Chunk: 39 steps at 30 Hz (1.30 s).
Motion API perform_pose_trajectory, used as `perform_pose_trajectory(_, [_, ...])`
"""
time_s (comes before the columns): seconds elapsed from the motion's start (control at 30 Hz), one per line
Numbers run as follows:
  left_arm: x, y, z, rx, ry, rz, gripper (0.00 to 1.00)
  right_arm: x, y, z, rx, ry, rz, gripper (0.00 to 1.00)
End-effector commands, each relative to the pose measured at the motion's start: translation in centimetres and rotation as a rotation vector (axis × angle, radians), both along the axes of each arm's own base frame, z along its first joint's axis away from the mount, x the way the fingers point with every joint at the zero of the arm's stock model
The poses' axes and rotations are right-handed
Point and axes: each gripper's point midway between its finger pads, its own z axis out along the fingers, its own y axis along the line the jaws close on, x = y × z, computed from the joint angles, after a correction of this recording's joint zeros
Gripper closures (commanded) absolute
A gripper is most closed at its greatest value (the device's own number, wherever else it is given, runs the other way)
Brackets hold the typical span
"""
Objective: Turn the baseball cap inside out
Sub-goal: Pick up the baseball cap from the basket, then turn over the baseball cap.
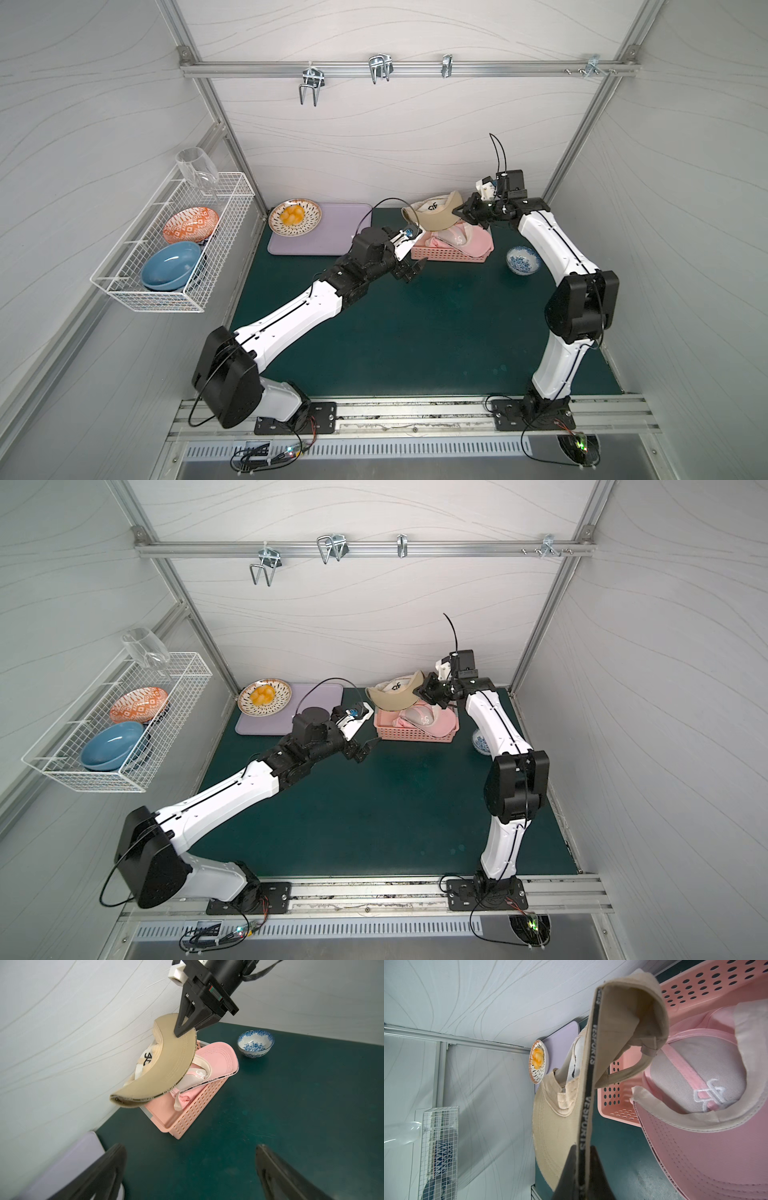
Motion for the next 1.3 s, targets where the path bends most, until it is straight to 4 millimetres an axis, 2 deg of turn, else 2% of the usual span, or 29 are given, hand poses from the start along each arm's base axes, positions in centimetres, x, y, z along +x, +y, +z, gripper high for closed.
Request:
perform_pose_trajectory(0.0, [2.0,-0.7,1.8,0.108,-0.177,-0.003,0.00,-1.5,1.2,3.0,0.037,-0.046,0.072,1.00])
perform_pose_trajectory(0.13, [2.9,-1.6,2.1,0.150,-0.236,0.000,0.01,-3.0,1.9,3.2,0.023,-0.044,0.112,1.00])
perform_pose_trajectory(0.37, [2.9,-3.5,2.4,0.238,-0.347,-0.037,0.13,-5.3,3.3,3.2,-0.004,-0.048,0.161,1.00])
perform_pose_trajectory(0.5, [3.2,-4.0,1.5,0.293,-0.328,-0.045,0.22,-6.4,4.4,3.3,-0.004,-0.045,0.193,1.00])
perform_pose_trajectory(0.6, [3.5,-4.0,1.8,0.288,-0.344,-0.022,0.26,-6.9,4.8,3.2,-0.026,-0.050,0.201,1.00])
perform_pose_trajectory(0.67, [3.5,-4.0,1.7,0.289,-0.338,-0.020,0.33,-7.2,5.0,3.1,-0.041,-0.051,0.202,1.00])
perform_pose_trajectory(0.93, [4.3,-3.5,1.6,0.301,-0.341,0.034,0.69,-8.6,5.6,3.3,-0.025,-0.050,0.232,1.00])
perform_pose_trajectory(1.0, [4.5,-3.4,1.4,0.312,-0.346,0.044,0.75,-8.9,5.7,3.4,-0.011,-0.046,0.239,1.00])
perform_pose_trajectory(1.1, [4.8,-3.2,1.1,0.325,-0.350,0.062,0.91,-9.3,5.8,3.7,0.002,-0.051,0.249,1.00])
perform_pose_trajectory(1.13, [4.7,-3.1,1.3,0.319,-0.348,0.068,1.00,-9.5,5.8,3.7,0.003,-0.053,0.252,0.94])
perform_pose_trajectory(1.2, [4.3,-2.9,1.9,0.292,-0.334,0.078,1.00,-9.7,5.5,3.9,-0.004,-0.072,0.252,0.74])
perform_pose_trajectory(1.27, [4.0,-2.6,2.2,0.255,-0.306,0.093,1.00,-10.0,5.2,4.5,-0.013,-0.116,0.249,0.59])
